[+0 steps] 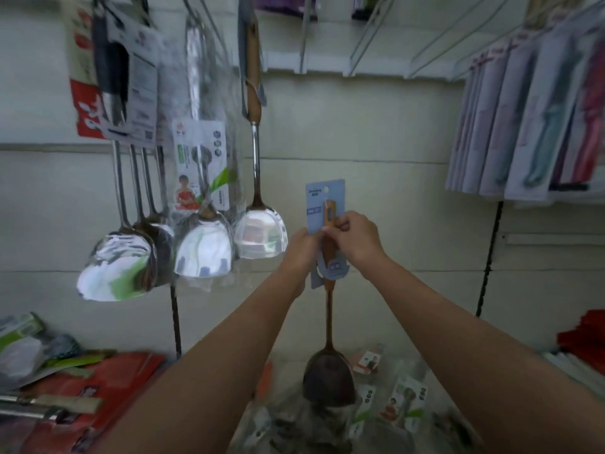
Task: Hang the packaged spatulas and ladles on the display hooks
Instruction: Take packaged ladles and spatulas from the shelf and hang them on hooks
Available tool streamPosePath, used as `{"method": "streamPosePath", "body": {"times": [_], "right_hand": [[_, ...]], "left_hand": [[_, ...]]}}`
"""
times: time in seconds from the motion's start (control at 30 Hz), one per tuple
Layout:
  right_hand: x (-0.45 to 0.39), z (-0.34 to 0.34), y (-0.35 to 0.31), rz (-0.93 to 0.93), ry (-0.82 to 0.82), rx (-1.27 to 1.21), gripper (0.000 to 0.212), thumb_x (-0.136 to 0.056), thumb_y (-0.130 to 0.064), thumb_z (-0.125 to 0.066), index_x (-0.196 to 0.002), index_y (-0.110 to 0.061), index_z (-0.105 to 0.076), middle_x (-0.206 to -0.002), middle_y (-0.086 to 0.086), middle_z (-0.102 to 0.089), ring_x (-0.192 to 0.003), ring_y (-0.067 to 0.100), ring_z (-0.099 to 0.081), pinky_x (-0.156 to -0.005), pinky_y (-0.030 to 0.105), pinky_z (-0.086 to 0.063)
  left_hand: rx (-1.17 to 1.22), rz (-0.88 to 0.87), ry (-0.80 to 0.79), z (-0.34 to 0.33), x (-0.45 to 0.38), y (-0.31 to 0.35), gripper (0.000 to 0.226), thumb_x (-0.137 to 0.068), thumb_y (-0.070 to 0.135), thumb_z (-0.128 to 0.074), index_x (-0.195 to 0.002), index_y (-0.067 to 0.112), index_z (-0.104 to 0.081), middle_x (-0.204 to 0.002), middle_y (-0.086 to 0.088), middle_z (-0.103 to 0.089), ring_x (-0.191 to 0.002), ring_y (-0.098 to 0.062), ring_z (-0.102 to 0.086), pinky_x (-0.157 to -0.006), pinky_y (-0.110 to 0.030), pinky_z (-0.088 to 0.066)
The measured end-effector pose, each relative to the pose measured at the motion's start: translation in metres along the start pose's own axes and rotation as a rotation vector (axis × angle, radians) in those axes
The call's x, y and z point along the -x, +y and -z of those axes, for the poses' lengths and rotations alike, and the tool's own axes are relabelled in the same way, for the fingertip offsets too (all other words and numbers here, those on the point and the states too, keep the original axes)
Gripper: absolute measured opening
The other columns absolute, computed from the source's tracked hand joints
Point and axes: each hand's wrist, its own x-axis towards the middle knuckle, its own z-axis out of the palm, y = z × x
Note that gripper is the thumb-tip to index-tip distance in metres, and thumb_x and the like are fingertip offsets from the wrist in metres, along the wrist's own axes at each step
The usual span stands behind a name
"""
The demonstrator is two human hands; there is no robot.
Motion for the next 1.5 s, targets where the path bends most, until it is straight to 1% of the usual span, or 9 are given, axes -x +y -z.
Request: {"method": "streamPosePath", "body": {"times": [0.1, 0.27, 0.5, 0.77, 0.93, 1.17, 1.3, 1.37, 1.5], "right_hand": [[0.003, 0.020, -0.030, 0.063, 0.008, -0.027, 0.027, -0.086, -0.023, -0.066, -0.100, 0.000, -0.062, -0.095, 0.012, -0.062, -0.088, 0.023, -0.057, -0.084, 0.035, -0.047], [0.012, 0.044, -0.086, 0.165, -0.051, -0.057, 0.022, -0.087, -0.018, -0.063, -0.095, 0.001, -0.063, -0.092, 0.018, -0.065, -0.093, 0.033, -0.063, -0.090, 0.044, -0.051], [0.020, 0.042, -0.144, 0.254, -0.094, -0.092, 0.028, -0.085, -0.020, -0.065, -0.091, 0.007, -0.062, -0.094, 0.025, -0.067, -0.092, 0.038, -0.064, -0.087, 0.051, -0.051], [0.017, 0.033, -0.193, 0.267, -0.027, -0.070, 0.027, -0.085, -0.029, -0.064, -0.091, -0.003, -0.060, -0.090, 0.017, -0.068, -0.085, 0.035, -0.066, -0.078, 0.050, -0.055], [0.015, 0.029, -0.220, 0.282, -0.066, 0.066, 0.019, -0.088, -0.024, -0.060, -0.094, -0.007, -0.067, -0.094, 0.015, -0.069, -0.088, 0.032, -0.065, -0.082, 0.043, -0.055], [-0.006, 0.031, -0.247, 0.217, -0.063, -0.061, 0.029, -0.081, -0.015, -0.066, -0.055, -0.016, -0.053, -0.083, 0.016, -0.069, -0.083, 0.033, -0.067, -0.079, 0.039, -0.056], [-0.021, 0.029, -0.264, 0.235, -0.018, -0.128, 0.023, -0.086, -0.017, -0.060, -0.064, -0.013, -0.056, -0.089, 0.018, -0.070, -0.085, 0.036, -0.066, -0.080, 0.049, -0.055], [-0.028, 0.030, -0.270, 0.245, 0.026, -0.129, 0.017, -0.085, -0.012, -0.058, -0.068, -0.013, -0.059, -0.091, 0.017, -0.069, -0.087, 0.036, -0.066, -0.081, 0.048, -0.055], [-0.044, 0.034, -0.276, 0.212, 0.076, -0.158, 0.013, -0.086, -0.013, -0.057, -0.088, -0.005, -0.066, -0.097, 0.017, -0.067, -0.089, 0.035, -0.065, -0.082, 0.045, -0.055]], "left_hand": [[0.026, 0.003, 0.029, 0.007, 0.003, 0.034, 0.022, -0.097, 0.031, -0.044, -0.085, 0.021, -0.060, -0.092, -0.006, -0.064, -0.087, -0.023, -0.059, -0.085, -0.035, -0.047], [0.194, -0.104, 0.014, 0.028, 0.017, 0.100, 0.046, -0.097, 0.051, -0.030, -0.090, 0.019, -0.064, -0.080, -0.001, -0.066, -0.073, -0.014, -0.061, -0.060, -0.023, -0.049], [0.505, -0.083, -0.164, 0.048, 0.040, 0.154, 0.051, -0.100, 0.045, -0.021, -0.098, 0.013, -0.061, -0.085, -0.009, -0.069, -0.072, -0.022, -0.067, -0.061, -0.033, -0.057], [0.430, -0.152, -0.110, 0.069, 0.038, 0.195, 0.051, -0.101, 0.042, -0.020, -0.096, 0.011, -0.059, -0.085, -0.010, -0.065, -0.078, -0.023, -0.062, -0.071, -0.037, -0.051], [0.433, -0.163, 0.018, 0.078, 0.024, 0.206, 0.054, -0.099, 0.049, -0.022, -0.101, 0.009, -0.058, -0.088, -0.012, -0.061, -0.078, -0.023, -0.059, -0.061, -0.030, -0.054], [0.323, -0.190, 0.033, 0.088, 0.007, 0.240, 0.052, -0.096, 0.052, -0.032, -0.091, 0.010, -0.062, -0.064, -0.006, -0.069, -0.058, -0.019, -0.067, -0.056, -0.028, -0.054], [0.186, -0.212, 0.109, 0.096, -0.001, 0.260, 0.048, -0.090, 0.055, -0.047, -0.101, 0.010, -0.060, -0.075, -0.010, -0.065, -0.072, -0.027, -0.059, -0.070, -0.039, -0.047], [0.142, -0.201, 0.092, 0.099, -0.003, 0.268, 0.040, -0.092, 0.050, -0.046, -0.087, 0.012, -0.059, -0.067, -0.008, -0.063, -0.068, -0.024, -0.055, -0.070, -0.037, -0.044], [0.149, -0.179, 0.062, 0.099, -0.008, 0.276, 0.022, -0.094, 0.032, -0.047, -0.104, 0.012, -0.047, -0.062, -0.008, -0.049, -0.059, -0.020, -0.046, -0.061, -0.031, -0.040]]}}
